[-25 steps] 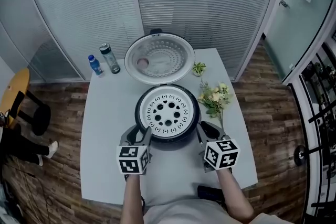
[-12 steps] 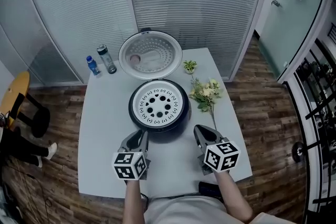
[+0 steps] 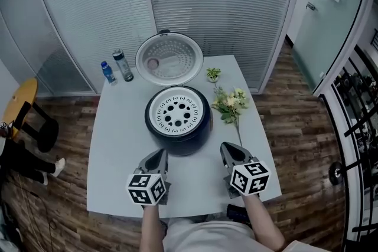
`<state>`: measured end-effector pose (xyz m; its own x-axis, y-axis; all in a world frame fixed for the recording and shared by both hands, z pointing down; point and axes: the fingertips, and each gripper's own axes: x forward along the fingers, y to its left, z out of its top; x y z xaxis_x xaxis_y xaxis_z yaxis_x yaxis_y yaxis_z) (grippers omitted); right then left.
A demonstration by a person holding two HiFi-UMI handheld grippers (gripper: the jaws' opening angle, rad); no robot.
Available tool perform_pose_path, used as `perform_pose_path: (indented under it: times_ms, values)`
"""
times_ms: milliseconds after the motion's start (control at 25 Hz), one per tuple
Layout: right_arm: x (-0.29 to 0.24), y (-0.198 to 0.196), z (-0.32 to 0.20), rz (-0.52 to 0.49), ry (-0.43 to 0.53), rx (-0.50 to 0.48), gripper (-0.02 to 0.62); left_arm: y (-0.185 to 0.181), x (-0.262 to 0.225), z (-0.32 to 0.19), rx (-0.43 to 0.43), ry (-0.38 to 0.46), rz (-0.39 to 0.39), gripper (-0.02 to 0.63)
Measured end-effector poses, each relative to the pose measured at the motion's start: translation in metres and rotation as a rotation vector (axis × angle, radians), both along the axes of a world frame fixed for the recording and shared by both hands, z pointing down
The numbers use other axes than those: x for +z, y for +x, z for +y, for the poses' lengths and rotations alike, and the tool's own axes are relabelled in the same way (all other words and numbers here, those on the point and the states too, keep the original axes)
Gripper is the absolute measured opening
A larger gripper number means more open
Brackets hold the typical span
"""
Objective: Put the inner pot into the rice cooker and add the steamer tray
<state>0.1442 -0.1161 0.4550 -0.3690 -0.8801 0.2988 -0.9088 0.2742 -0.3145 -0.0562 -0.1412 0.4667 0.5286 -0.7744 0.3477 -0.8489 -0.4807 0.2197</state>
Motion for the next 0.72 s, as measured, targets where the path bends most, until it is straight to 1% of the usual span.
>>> perform_pose_path:
  times_ms: [400, 600, 720]
  values:
    - [0.003, 0.012, 0.011, 0.012, -0.01, 0.023, 0.017, 0.012, 0.004, 0.006, 0.022, -0.002, -0.008, 0.009]
    - [0.005, 0.011, 0.011, 0.012, -0.012, 0.02, 0.017, 0.012, 0.002, 0.006, 0.03, -0.007, 0.026, 0.009]
    - [0.002, 0.009, 0.011, 0.005, -0.003, 0.011, 0.017, 0.011, 0.001, 0.006, 0.03, -0.009, 0.034, 0.009]
